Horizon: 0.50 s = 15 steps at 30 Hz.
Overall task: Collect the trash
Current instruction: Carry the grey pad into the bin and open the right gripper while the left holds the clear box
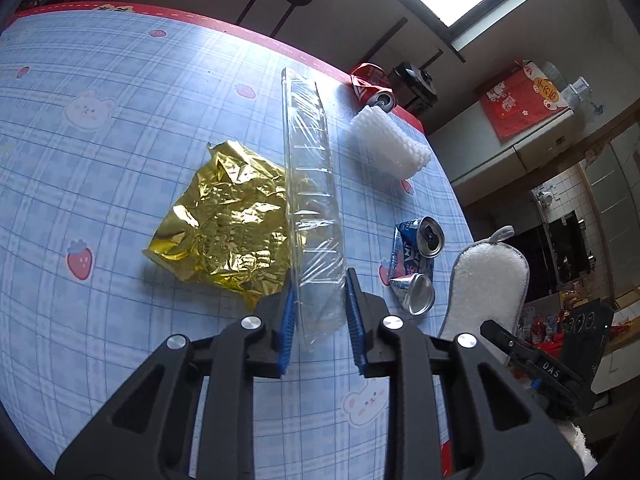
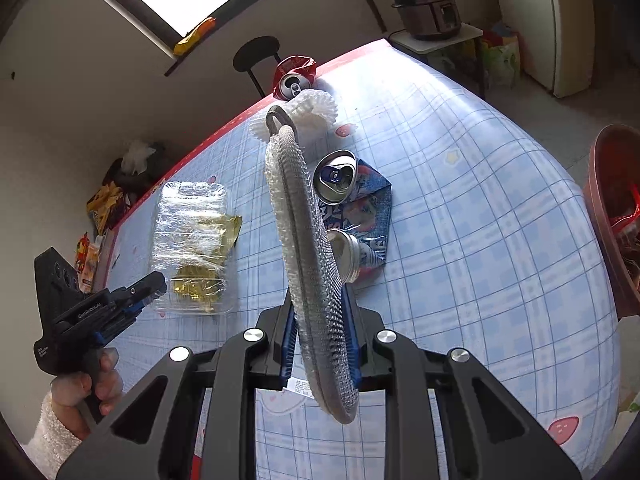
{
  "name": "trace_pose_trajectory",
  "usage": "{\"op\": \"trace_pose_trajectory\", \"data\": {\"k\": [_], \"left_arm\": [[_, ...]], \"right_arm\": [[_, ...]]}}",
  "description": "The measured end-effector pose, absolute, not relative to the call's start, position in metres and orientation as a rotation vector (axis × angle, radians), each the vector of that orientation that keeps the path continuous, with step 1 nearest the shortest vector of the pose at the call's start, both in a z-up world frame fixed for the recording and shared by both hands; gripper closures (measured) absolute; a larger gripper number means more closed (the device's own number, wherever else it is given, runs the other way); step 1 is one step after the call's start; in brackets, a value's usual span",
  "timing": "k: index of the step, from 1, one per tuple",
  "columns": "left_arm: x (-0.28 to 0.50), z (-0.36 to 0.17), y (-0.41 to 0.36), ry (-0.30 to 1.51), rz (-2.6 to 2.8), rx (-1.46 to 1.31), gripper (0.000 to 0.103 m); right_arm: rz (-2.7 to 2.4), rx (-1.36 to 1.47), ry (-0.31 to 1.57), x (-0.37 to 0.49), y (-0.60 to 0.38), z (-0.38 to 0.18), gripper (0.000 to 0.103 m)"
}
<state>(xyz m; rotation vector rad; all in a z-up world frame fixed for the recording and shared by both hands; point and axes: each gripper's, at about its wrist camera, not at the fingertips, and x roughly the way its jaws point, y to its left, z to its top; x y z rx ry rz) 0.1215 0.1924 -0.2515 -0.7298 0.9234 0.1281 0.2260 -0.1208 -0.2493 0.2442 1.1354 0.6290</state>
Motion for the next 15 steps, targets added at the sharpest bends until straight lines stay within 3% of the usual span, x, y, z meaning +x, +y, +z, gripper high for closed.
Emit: {"op": "trace_pose_trajectory", "data": {"k": [15], "left_arm": [[0.062,-0.187,0.178,0.814,0.130,-0.643,0.087]], "right_arm": [[0.696,0.308,1.038,0.206,-0.143,-0.214,0.082]]}}
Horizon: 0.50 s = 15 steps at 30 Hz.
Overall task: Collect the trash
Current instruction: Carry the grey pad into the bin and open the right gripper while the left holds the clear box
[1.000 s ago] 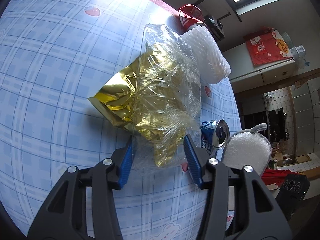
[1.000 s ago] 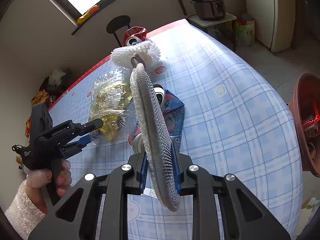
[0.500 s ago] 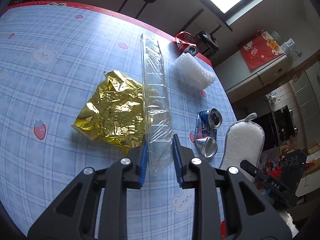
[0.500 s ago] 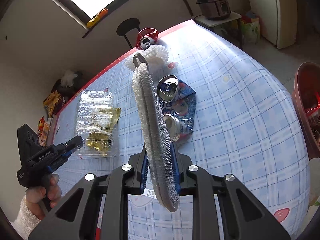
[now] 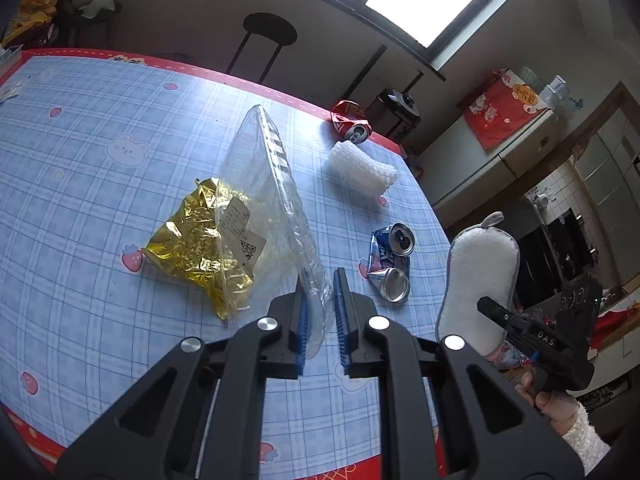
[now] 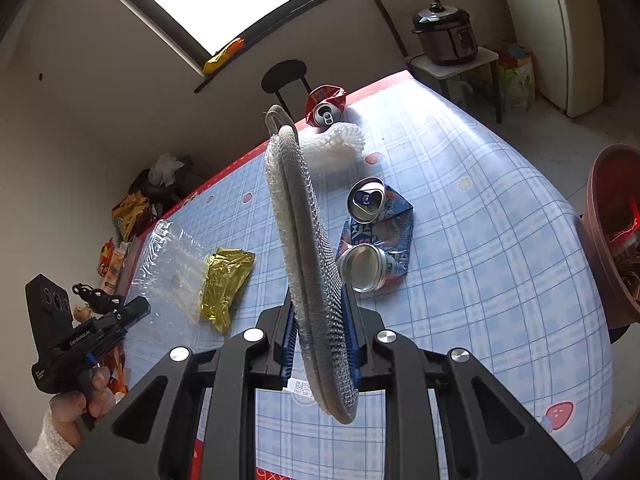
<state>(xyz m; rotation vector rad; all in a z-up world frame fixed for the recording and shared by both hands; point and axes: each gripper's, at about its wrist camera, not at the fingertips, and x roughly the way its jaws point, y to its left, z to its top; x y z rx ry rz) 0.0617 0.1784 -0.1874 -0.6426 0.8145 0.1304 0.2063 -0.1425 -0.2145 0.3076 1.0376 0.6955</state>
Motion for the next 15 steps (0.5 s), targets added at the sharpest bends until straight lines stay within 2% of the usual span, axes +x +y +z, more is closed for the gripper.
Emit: {"op": "trace_pose_trajectory", "data": {"k": [8,15], "left_arm": [[0.056,-0.138,0.154,0.748,0.089,-0.571,0.087],[0.070,-0.094,0.119,0.685,0.025,-0.507,0.087]], "right_arm": [[0.673,0.380,0.953,0.202,-0.184,-0.193,0.082],[0.566,0.413,0.833,0.211,-0.259,-0.169,0.082]]}}
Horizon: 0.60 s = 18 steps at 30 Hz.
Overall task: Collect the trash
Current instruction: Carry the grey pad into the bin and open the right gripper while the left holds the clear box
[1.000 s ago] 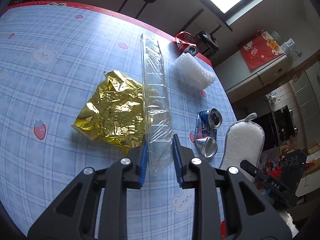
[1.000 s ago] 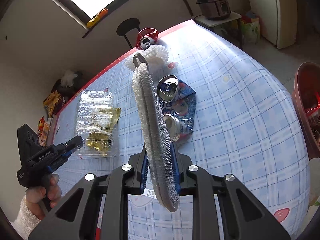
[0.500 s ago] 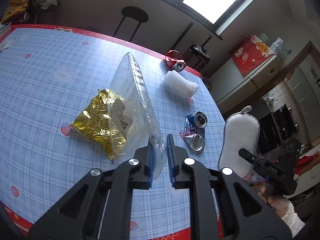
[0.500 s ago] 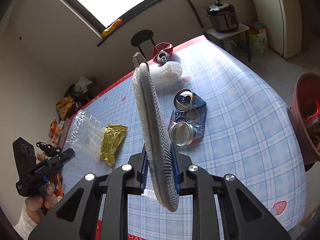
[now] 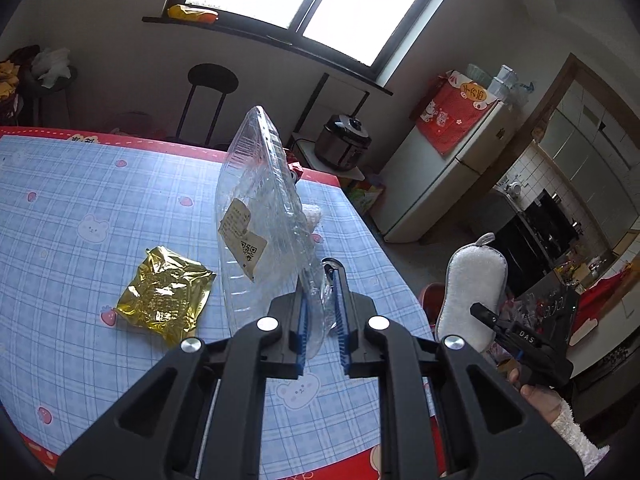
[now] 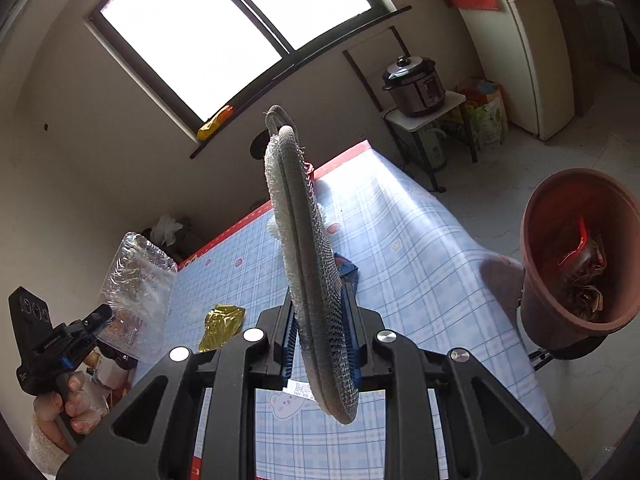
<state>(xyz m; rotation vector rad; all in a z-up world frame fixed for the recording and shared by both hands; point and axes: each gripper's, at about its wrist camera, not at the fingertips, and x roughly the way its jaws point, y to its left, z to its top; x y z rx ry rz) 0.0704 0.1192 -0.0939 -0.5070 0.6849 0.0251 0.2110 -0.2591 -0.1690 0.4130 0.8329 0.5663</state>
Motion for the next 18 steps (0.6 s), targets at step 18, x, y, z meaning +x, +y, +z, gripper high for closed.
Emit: {"op": "trace_pose_trajectory", "data": {"k": [18], "left_arm": [[0.097,-0.063,0.044,0.663,-0.020,-0.435,0.087]], "right_arm": [[0.139,0.315,0.746,0.292,-0.462,-0.158,0.082]]}}
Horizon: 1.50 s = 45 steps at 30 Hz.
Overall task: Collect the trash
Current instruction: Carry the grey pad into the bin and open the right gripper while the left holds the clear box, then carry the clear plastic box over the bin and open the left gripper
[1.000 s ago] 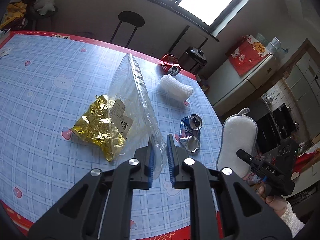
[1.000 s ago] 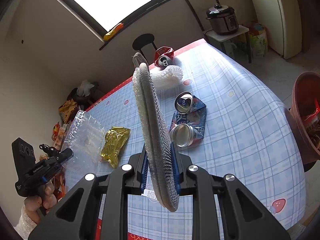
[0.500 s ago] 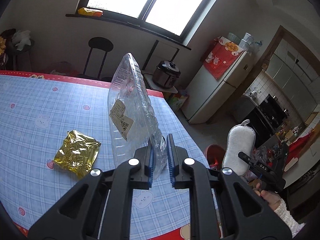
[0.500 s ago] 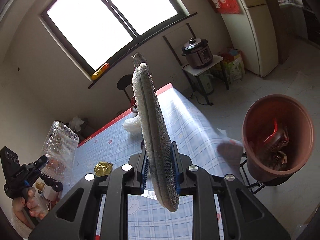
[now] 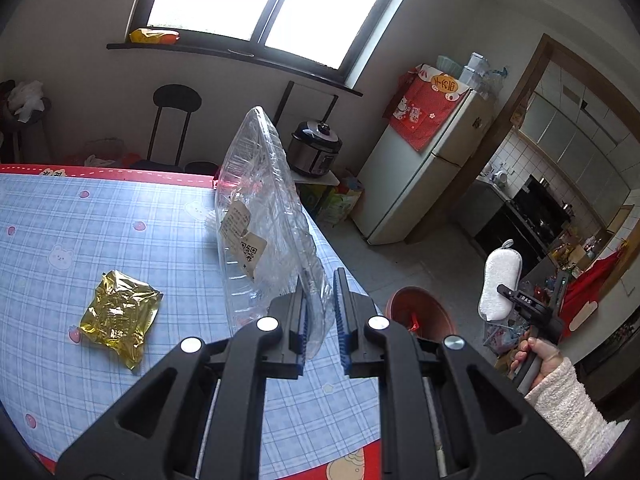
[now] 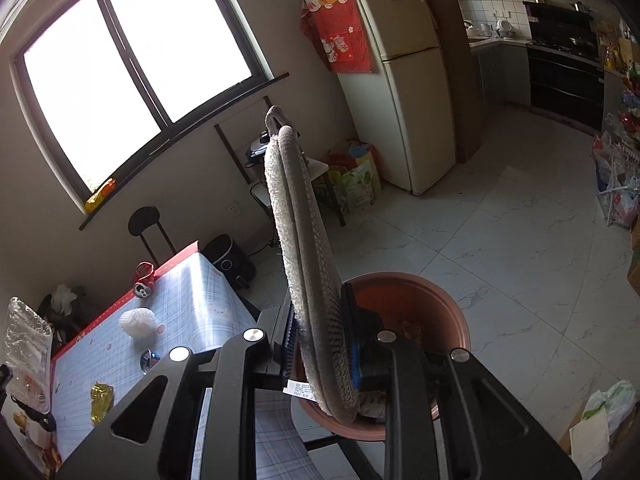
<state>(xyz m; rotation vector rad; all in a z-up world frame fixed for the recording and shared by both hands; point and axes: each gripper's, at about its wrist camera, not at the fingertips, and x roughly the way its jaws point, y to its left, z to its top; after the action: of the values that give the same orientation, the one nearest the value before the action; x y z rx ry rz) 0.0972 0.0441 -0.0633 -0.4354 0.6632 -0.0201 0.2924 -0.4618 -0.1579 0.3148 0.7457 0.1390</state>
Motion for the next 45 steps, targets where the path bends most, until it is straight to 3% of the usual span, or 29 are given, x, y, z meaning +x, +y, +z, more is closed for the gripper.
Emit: {"op": "trace_pose_trajectory", "data": {"k": [7,11,14,21,24,35,45], "left_arm": [[0.104,-0.062,0.031,0.670,-0.013,-0.425,0.087],[0.104,-0.063,0.028,0.672,-0.007,-0.424,0.087],[0.104,-0.064,0.029,0.677,-0.003,-0.420,0.087],[0.108,-0.062,0.029,0.675,-0.022,-0.416,0.087],[0.111,-0.062,0.025,0.676,-0.053,-0.409,0.087],[0.153,-0.046,-0.024,0.664,-0.242,-0.377,0.087],[0.238,-0.078,-0.140,0.760,-0.492,-0.391,0.087]], "right_arm": [[0.099,0.317,0.770,0.312,-0.478,-0.174,0.079],[0.095,0.332,0.780,0.320,-0.480,-0.180,0.049],[0.094,0.331,0.778,0.321,-0.478,-0.178,0.047],[0.107,0.305,0.758,0.305,-0.466,-0.157,0.014],[0.097,0.275,0.749,0.291,-0.460,-0.144,0.006],[0.045,0.267,0.701,0.235,-0.471,-0.102,0.006],[-0.058,0.286,0.736,0.196,-0.517,-0.106,0.006]]}}
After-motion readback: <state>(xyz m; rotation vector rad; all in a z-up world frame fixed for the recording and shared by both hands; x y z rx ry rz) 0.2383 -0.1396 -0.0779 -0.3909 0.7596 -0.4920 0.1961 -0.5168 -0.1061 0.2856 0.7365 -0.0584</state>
